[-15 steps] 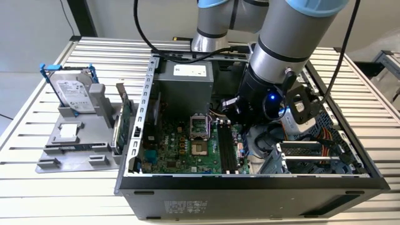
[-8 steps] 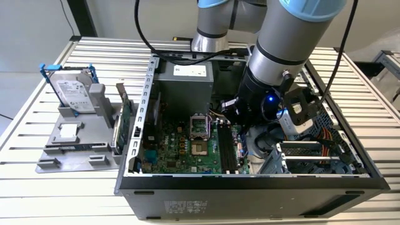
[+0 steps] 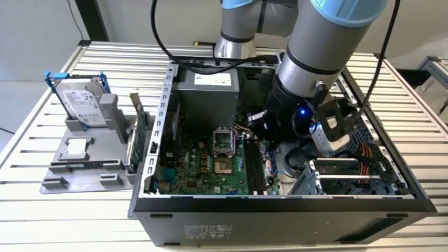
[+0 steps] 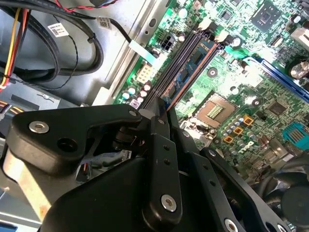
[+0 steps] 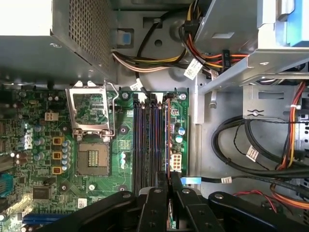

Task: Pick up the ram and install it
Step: 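Insert the ram into the slot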

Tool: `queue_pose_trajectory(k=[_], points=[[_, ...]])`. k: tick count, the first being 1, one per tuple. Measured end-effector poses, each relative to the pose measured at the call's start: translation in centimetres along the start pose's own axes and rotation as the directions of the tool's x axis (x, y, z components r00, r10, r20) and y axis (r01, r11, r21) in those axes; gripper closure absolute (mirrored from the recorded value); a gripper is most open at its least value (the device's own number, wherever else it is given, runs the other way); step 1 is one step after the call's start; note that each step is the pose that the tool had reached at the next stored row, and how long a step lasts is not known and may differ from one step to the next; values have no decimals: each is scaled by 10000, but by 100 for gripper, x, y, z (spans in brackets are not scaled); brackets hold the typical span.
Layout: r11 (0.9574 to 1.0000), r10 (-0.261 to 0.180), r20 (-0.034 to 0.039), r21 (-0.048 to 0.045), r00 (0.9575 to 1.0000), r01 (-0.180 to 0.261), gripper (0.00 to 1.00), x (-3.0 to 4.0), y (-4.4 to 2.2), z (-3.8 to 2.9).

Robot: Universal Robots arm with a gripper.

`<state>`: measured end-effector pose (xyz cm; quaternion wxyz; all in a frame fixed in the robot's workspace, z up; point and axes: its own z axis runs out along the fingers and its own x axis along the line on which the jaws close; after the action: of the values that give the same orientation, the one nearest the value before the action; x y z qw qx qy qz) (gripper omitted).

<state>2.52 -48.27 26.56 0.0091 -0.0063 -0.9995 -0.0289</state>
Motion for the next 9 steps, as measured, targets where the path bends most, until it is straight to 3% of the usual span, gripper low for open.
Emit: queue_pose_trajectory(k=[5,9], points=[[10000,0,6,-1,10000,0,100,-2,-4,87],[10000,-10,5,1,10000,10,100,3,-6,108]])
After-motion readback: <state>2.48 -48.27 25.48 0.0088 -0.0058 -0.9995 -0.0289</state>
